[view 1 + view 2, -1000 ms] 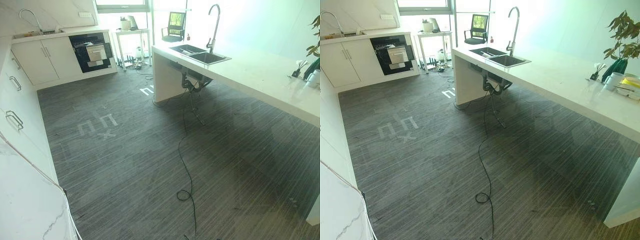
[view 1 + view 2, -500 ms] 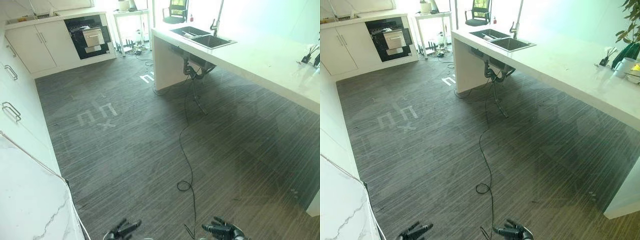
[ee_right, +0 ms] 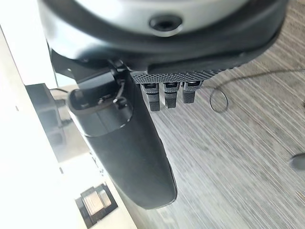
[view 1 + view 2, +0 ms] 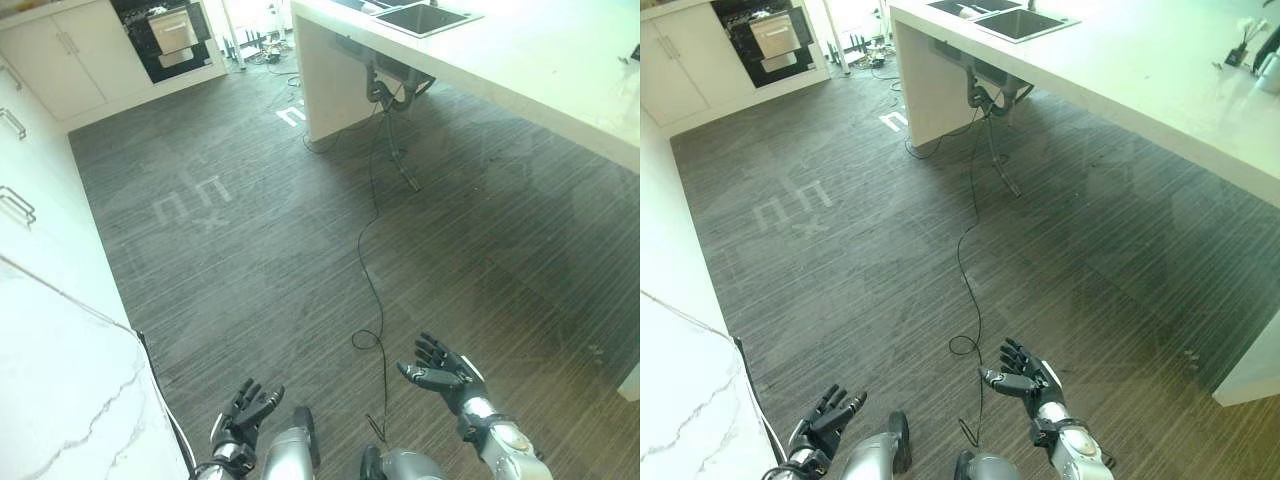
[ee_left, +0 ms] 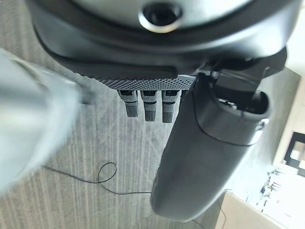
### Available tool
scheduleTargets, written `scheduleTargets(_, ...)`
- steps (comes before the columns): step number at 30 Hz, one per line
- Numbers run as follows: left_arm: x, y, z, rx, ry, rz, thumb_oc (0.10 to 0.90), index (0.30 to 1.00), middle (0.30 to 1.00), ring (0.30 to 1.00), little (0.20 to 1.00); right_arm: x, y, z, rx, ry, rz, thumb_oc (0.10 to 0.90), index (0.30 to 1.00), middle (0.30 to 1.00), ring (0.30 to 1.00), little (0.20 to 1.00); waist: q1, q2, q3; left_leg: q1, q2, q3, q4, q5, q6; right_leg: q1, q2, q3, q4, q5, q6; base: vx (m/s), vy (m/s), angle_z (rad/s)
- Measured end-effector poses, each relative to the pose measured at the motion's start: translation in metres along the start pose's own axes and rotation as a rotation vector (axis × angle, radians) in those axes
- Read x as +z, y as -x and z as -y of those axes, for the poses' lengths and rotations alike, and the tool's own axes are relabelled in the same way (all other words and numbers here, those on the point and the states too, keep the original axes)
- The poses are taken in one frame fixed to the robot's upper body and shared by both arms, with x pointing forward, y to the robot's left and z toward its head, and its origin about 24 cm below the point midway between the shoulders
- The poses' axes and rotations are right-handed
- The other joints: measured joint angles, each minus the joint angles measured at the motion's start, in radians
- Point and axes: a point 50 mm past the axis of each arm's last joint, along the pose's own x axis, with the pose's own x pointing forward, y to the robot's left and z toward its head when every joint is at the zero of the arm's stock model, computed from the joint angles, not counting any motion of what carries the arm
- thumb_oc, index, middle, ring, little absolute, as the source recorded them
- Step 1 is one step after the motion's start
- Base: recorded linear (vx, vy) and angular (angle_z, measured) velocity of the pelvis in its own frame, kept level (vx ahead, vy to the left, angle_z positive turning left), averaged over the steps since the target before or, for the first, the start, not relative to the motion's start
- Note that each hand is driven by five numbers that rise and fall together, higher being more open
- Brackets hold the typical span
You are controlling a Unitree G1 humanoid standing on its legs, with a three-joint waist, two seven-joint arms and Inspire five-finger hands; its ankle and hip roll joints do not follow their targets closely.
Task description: Place the dishes in the dishwasher.
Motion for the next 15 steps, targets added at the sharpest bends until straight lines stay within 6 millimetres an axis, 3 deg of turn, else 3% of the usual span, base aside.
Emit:
scheduleTargets(2,-0.001,0.004,-0.005,0.009,0.012,0.012,0.800,0.900,0.900,0.900,0.900,-0.004,0.012,0.011,-0.010,0.028,-0.019,0.800,0.900,0.900,0.900,0.900,-0.004,-0.004,0.000,-0.005,-0.001,0.001,0.017,0.010,0.006,0.032,0.004,0.009,-0.007,-0.013,-0.023,0.31,0.246,-0.23)
scheduleTargets(3,0.003,0.003,-0.003,-0.001,0.009,0.025,0.800,0.900,0.900,0.900,0.900,-0.004,0.016,0.019,-0.032,0.038,-0.024,0.800,0.900,0.900,0.900,0.900,-0.012,-0.001,-0.003,0.007,-0.004,0.044,0.027,0.001,0.022,0.057,0.005,0.013,-0.021,-0.027,-0.007,0.45,0.347,0.00)
scheduleTargets(4,0.011,0.001,0.002,-0.031,0.004,0.069,0.800,0.900,0.900,0.900,0.900,0.000,0.019,0.026,-0.052,0.046,-0.012,0.800,0.900,0.900,0.900,0.900,-0.027,-0.013,-0.008,0.052,-0.040,0.074,0.016,0.003,0.037,0.102,-0.007,0.014,-0.035,-0.030,-0.029,0.35,0.282,0.08)
scheduleTargets(6,0.022,-0.004,0.014,-0.072,-0.004,0.109,0.800,0.900,0.900,0.900,0.900,0.004,0.017,0.026,-0.058,0.042,0.012,0.800,0.900,0.900,0.900,0.900,-0.022,-0.042,-0.023,0.062,-0.103,0.055,0.016,0.027,0.077,0.150,-0.043,0.030,-0.066,-0.041,-0.016,0.35,0.275,-0.01)
scheduleTargets(8,0.035,-0.009,0.026,-0.115,-0.025,0.147,0.800,0.900,0.900,0.900,0.900,0.017,0.012,0.019,-0.034,0.051,0.067,0.800,0.900,0.900,0.900,0.900,-0.009,-0.043,-0.037,0.061,-0.143,0.050,0.042,0.062,0.130,0.201,-0.062,0.057,-0.104,-0.055,0.019,0.34,0.236,-0.17)
scheduleTargets(9,0.043,-0.013,0.030,-0.130,-0.056,0.162,0.800,0.900,0.900,0.900,0.900,0.019,0.006,0.011,-0.024,0.041,0.081,0.800,0.900,0.900,0.900,0.900,-0.003,-0.059,-0.048,0.085,-0.162,0.062,0.055,0.061,0.179,0.226,-0.075,0.056,-0.104,-0.060,0.038,0.32,0.237,0.09)
scheduleTargets(10,0.051,-0.019,0.038,-0.146,-0.090,0.171,0.800,0.900,0.900,0.900,0.900,0.021,0.002,0.002,-0.011,0.029,0.100,0.800,0.900,0.900,0.900,0.900,-0.006,-0.066,-0.068,0.107,-0.182,0.048,0.051,0.044,0.207,0.229,-0.095,0.037,-0.074,-0.031,0.089,0.33,0.311,0.57)
scheduleTargets(11,0.060,-0.023,0.048,-0.181,-0.142,0.193,0.800,0.900,0.900,0.900,0.900,0.028,-0.002,-0.014,0.031,0.017,0.143,0.800,0.900,0.900,0.900,0.900,-0.023,-0.050,-0.082,0.144,-0.191,0.009,0.035,0.027,0.215,0.215,-0.112,0.004,0.028,0.044,0.150,0.28,0.316,0.70)
scheduleTargets(12,0.075,-0.024,0.055,-0.210,-0.177,0.236,0.800,0.900,0.900,0.900,0.900,0.036,-0.007,-0.029,0.064,-0.015,0.199,0.800,0.900,0.900,0.900,0.900,-0.024,-0.060,-0.089,0.166,-0.220,0.021,0.042,0.000,0.231,0.148,-0.140,0.016,0.195,0.095,0.166,0.29,0.285,0.63)
scheduleTargets(13,0.082,-0.023,0.060,-0.228,-0.210,0.264,0.800,0.900,0.900,0.900,0.900,0.046,-0.008,-0.040,0.091,-0.032,0.262,0.800,0.900,0.900,0.900,0.900,-0.034,-0.055,-0.086,0.173,-0.223,0.043,0.087,-0.072,0.264,0.019,-0.184,0.040,0.467,0.196,0.147,0.33,0.134,0.06)
scheduleTargets(14,0.080,-0.020,0.050,-0.190,-0.286,0.241,0.800,0.900,0.900,0.900,0.900,0.053,-0.014,-0.054,0.146,-0.022,0.285,0.800,0.900,0.900,0.900,0.900,-0.036,-0.036,-0.104,0.215,-0.244,0.079,0.070,-0.115,0.249,-0.209,-0.211,0.078,0.699,0.197,0.128,0.31,0.008,0.00)
scheduleTargets(15,0.073,-0.017,0.047,-0.186,-0.293,0.224,0.800,0.900,0.900,0.900,0.900,0.048,-0.011,-0.053,0.152,-0.008,0.266,0.800,0.900,0.900,0.900,0.900,-0.043,-0.006,-0.121,0.250,-0.242,0.073,0.012,-0.104,0.233,-0.253,-0.169,0.057,0.564,0.148,0.118,0.35,-0.065,-0.10)
